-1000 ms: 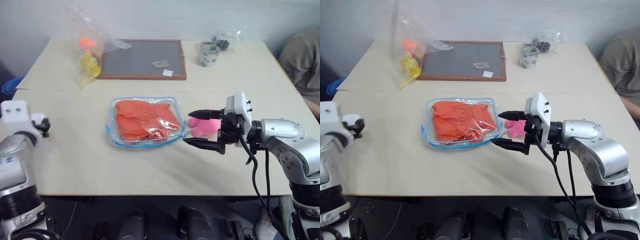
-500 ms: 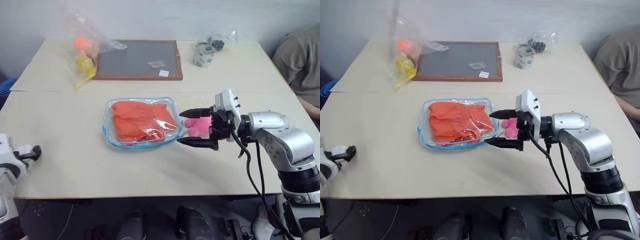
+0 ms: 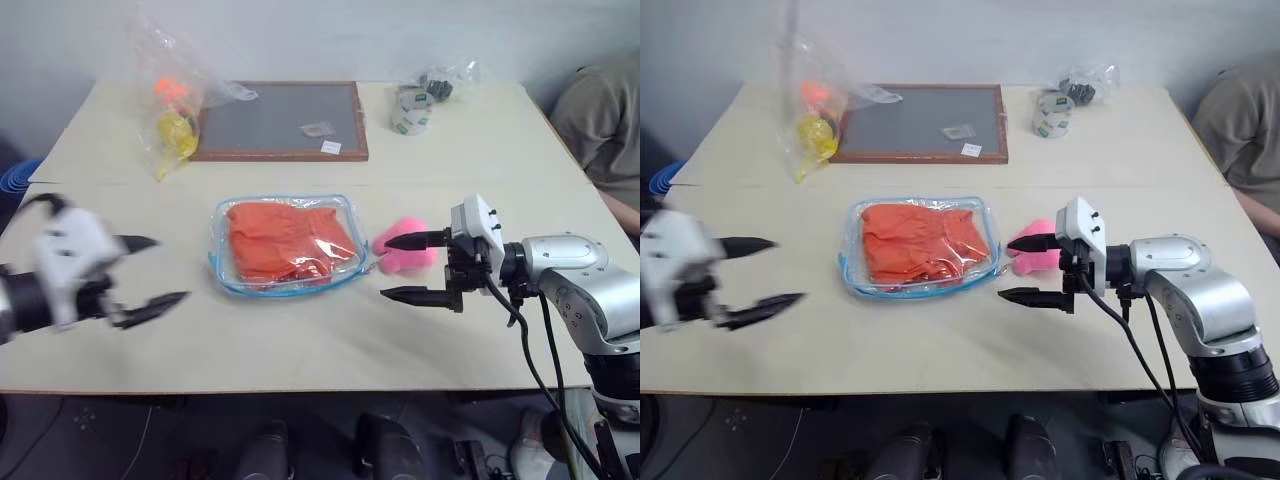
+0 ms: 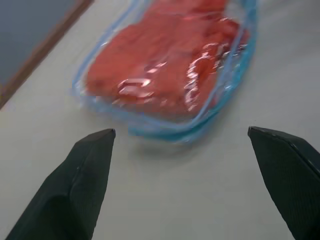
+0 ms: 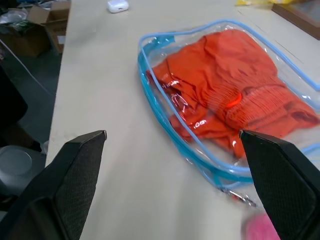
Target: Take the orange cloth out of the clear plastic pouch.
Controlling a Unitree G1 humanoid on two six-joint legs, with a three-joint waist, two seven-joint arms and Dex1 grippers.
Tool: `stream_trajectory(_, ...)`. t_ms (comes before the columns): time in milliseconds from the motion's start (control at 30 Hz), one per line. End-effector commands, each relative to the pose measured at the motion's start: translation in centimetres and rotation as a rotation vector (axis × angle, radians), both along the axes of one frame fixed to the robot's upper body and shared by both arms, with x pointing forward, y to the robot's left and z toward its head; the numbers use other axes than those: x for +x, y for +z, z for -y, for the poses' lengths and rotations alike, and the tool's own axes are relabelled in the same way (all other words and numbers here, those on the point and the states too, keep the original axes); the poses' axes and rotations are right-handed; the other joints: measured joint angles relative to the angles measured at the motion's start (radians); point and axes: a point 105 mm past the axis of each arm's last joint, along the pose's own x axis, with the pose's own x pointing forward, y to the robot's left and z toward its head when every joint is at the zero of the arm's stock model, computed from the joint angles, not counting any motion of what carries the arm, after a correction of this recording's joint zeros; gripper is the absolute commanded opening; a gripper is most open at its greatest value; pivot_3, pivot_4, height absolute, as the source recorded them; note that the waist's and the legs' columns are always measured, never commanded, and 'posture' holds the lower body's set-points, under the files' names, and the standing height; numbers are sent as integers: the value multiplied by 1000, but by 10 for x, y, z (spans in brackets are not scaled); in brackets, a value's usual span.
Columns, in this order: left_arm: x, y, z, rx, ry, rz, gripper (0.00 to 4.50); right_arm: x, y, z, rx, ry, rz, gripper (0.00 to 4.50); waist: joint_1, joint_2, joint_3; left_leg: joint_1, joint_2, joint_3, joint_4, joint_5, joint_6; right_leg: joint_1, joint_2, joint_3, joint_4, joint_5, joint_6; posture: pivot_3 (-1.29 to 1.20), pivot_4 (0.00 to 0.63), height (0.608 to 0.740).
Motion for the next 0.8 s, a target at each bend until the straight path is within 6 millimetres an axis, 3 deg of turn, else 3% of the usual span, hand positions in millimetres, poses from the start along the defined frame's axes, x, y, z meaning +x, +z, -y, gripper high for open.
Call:
stream_trajectory(33,24,-28,21,178,-128,17,4485,-3,12,3,3,-15,67,4500,-2,0,0,-1,0,1,0,0,0,-1,2,0,-1,0,0,0,150,740)
stream_trajectory(100,38,-43,20,281,-163,27,4485,-4,12,5,10,-35,68,4500,-4,0,0,-1,-2,5,0,0,0,-2,5,1,-1,0,0,0,150,740)
stream_trajectory(267,64,-55,30,335,-241,51,4485,-9,10,10,13,-77,73,4500,2,0,0,-2,1,16,0,-1,-1,-5,9,3,-1,0,0,0,150,740)
stream_trajectory(367,75,-59,33,363,-280,67,3943,-11,10,11,20,-98,76,4500,4,0,0,-2,1,16,2,-1,0,-5,9,4,0,0,0,0,150,740)
stream_trajectory(533,79,-59,41,369,-362,103,2336,-12,10,13,22,-111,77,4500,12,0,0,-2,1,16,3,-1,0,-5,9,4,0,0,0,0,150,740)
stream_trajectory(767,56,-64,36,526,-617,184,101,-16,10,18,-1,-105,70,4500,16,0,0,-2,2,16,3,-1,0,-5,9,4,0,0,0,0,150,740)
stream_trajectory(800,55,-64,35,532,-631,200,43,-16,10,20,-2,-106,70,4500,17,0,0,-2,2,16,3,-1,0,-5,9,4,0,0,0,0,150,740)
